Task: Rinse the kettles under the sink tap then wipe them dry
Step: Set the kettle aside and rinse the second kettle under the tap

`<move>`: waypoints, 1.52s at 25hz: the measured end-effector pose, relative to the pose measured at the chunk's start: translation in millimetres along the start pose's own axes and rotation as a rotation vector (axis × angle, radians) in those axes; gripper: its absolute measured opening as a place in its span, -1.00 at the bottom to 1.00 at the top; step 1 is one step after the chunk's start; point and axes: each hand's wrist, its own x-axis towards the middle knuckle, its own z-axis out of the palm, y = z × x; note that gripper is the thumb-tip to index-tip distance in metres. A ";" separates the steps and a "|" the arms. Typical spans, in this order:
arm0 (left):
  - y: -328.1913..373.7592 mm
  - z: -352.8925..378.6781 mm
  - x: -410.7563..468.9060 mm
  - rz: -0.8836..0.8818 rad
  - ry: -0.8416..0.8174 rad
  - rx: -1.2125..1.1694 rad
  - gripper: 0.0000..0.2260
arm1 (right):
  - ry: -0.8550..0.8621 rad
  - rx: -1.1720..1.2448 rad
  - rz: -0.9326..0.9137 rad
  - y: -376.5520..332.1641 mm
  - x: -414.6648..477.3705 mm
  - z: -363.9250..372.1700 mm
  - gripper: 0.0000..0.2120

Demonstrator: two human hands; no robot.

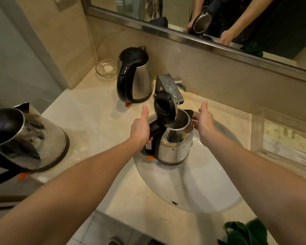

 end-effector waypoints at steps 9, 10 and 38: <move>2.1 5.2 22.6 -0.024 0.022 -0.106 -0.30 | -0.202 -0.310 -0.244 -12.7 37.1 15.3 -0.38; 3.9 5.1 22.6 -0.019 0.027 -0.117 -0.34 | -0.239 -0.341 -0.272 -13.9 38.3 15.2 -0.39; 9.9 13.7 28.5 -0.013 0.035 -0.123 -0.36 | -0.253 -0.274 -0.219 -15.6 61.4 13.9 -0.26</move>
